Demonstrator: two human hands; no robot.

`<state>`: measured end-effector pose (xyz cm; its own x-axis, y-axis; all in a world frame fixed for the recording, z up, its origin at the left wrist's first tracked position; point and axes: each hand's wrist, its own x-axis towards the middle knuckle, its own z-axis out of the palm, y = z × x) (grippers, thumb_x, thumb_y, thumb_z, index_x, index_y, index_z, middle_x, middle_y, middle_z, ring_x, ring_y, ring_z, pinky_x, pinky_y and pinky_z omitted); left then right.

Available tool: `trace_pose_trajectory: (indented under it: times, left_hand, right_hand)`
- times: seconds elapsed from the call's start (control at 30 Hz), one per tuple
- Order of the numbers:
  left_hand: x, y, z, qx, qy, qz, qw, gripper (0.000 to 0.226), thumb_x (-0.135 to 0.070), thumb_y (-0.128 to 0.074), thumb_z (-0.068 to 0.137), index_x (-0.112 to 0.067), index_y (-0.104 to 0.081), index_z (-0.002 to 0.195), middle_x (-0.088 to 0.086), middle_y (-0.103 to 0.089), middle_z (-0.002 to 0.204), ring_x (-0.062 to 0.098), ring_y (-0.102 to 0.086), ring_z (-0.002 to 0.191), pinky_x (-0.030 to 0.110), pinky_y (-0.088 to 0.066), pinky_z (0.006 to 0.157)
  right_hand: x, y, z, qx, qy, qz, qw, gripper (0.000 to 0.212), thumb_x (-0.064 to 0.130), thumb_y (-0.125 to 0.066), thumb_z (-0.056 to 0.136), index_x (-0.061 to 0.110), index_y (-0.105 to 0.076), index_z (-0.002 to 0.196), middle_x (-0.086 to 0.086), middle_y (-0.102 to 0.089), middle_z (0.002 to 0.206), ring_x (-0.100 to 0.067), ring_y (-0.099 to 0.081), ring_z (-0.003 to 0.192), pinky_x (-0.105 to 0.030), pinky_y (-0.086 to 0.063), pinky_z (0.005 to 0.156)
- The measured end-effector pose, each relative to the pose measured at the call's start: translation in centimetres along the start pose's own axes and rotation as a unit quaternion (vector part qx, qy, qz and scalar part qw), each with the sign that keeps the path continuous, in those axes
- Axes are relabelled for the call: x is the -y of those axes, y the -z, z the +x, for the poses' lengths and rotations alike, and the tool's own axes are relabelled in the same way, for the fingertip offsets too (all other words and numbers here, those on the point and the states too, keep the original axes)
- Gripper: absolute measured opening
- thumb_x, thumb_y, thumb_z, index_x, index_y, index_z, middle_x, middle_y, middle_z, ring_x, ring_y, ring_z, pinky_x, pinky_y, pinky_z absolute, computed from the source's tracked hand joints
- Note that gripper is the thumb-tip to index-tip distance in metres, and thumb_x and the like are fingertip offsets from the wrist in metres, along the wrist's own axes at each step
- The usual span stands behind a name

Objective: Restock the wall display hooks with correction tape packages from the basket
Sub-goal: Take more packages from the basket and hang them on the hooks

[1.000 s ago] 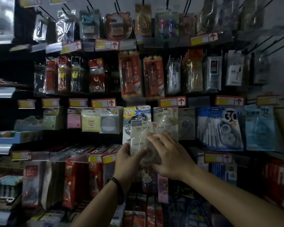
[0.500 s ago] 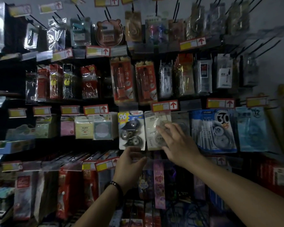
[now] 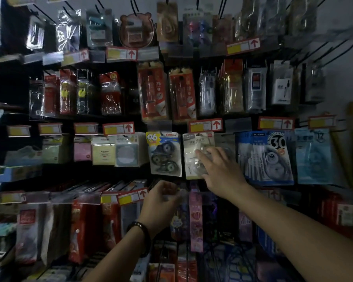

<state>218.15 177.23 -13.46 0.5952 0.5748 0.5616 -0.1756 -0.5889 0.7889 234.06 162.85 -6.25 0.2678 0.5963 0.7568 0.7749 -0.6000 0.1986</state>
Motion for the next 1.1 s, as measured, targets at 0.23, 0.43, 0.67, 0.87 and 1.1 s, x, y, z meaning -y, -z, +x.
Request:
trace_pose_trajectory:
  times: [0.23, 0.43, 0.67, 0.87, 1.1]
  left_hand:
    - [1.3, 0.1, -3.1, 0.045, -0.018, 0.076, 0.996, 0.011, -0.029, -0.074, 0.096, -0.033, -0.064, 0.096, -0.012, -0.072, 0.098, -0.004, -0.069, 0.083, 0.018, -0.053, 0.068]
    - [5.1, 0.0, -9.3, 0.106, 0.001, 0.142, 0.984, 0.011, -0.022, -0.071, 0.097, -0.031, -0.065, 0.096, -0.010, -0.072, 0.095, -0.002, -0.068, 0.084, 0.017, -0.055, 0.069]
    - [17.2, 0.3, -23.0, 0.220, 0.078, 0.335, 0.913, 0.017, -0.038, -0.062, 0.093, -0.034, -0.063, 0.109, -0.016, -0.070, 0.105, 0.013, -0.070, 0.089, 0.035, -0.058, 0.074]
    - [25.4, -0.7, -33.9, 0.313, 0.176, 0.381, 0.852, 0.016, -0.040, -0.060, 0.099, -0.035, -0.066, 0.113, -0.010, -0.072, 0.116, 0.018, -0.069, 0.101, 0.028, -0.052, 0.075]
    - [32.6, -3.6, -40.8, 0.421, 0.294, 0.356, 0.781, 0.043, -0.059, -0.055, 0.093, -0.023, -0.068, 0.113, 0.003, -0.073, 0.114, 0.028, -0.069, 0.108, 0.036, -0.052, 0.079]
  right_hand:
    - [1.6, -0.1, -2.3, 0.023, -0.034, 0.041, 0.998, 0.075, 0.036, -0.058, 0.099, 0.024, -0.021, 0.163, -0.013, -0.003, 0.172, -0.033, -0.002, 0.160, -0.052, -0.037, 0.118]
    - [4.1, -2.6, -9.7, -0.017, 0.001, 0.110, 0.994, 0.047, 0.034, -0.061, 0.094, 0.015, -0.058, 0.136, -0.008, -0.052, 0.132, -0.031, -0.051, 0.125, -0.049, -0.055, 0.089]
    - [9.1, -9.9, -25.6, 0.165, 0.033, 0.157, 0.973, 0.039, 0.041, -0.057, 0.095, 0.019, -0.057, 0.128, -0.002, -0.053, 0.117, -0.025, -0.050, 0.114, -0.042, -0.052, 0.087]
    - [13.3, -17.4, -39.8, 0.371, -0.058, 0.218, 0.901, 0.044, 0.044, -0.050, 0.088, 0.023, -0.057, 0.126, -0.003, -0.057, 0.122, -0.030, -0.056, 0.115, -0.043, -0.052, 0.093]
    - [17.7, -24.9, -54.4, 0.533, -0.162, 0.258, 0.789, 0.036, 0.031, -0.068, 0.095, 0.020, -0.061, 0.128, -0.003, -0.060, 0.129, -0.025, -0.059, 0.121, -0.033, -0.050, 0.095]
